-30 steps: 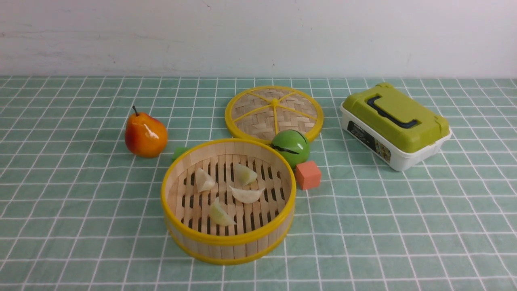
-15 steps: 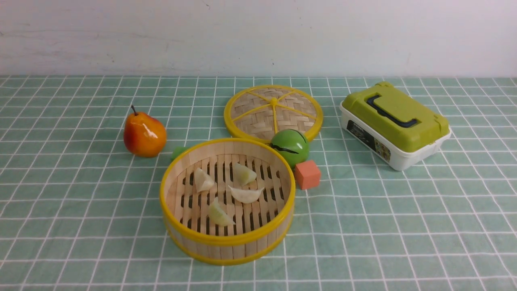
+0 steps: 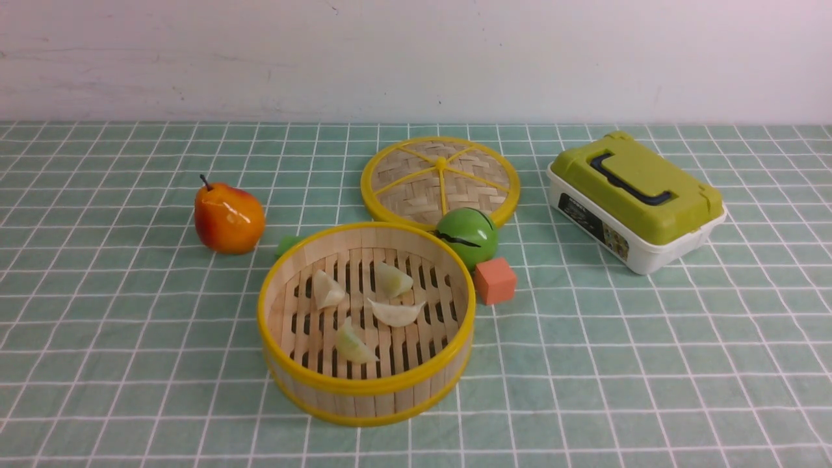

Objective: Put the dumplings into the steamer on the table with the blue tablecloth.

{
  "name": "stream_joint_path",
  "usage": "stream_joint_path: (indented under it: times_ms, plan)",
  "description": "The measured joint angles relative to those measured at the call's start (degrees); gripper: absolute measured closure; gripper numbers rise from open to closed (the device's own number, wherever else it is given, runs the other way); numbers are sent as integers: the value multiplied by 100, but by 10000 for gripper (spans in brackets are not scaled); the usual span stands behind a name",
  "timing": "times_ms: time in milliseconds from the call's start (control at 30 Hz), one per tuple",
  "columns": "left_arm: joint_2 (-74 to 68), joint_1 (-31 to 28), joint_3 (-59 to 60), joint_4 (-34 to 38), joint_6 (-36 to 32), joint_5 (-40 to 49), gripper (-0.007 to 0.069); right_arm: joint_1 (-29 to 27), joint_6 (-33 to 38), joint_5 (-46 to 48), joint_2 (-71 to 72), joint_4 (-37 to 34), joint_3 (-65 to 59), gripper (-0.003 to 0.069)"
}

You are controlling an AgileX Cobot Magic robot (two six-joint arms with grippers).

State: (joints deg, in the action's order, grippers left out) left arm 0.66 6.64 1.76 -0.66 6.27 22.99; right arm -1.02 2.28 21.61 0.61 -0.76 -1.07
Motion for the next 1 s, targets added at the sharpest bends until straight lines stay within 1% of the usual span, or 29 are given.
stream_joint_path:
  times_ms: [1000]
  plan:
    - [0, 0, 0, 0, -10, 2, 638, 0, 0, 0, 0, 7, 0, 544]
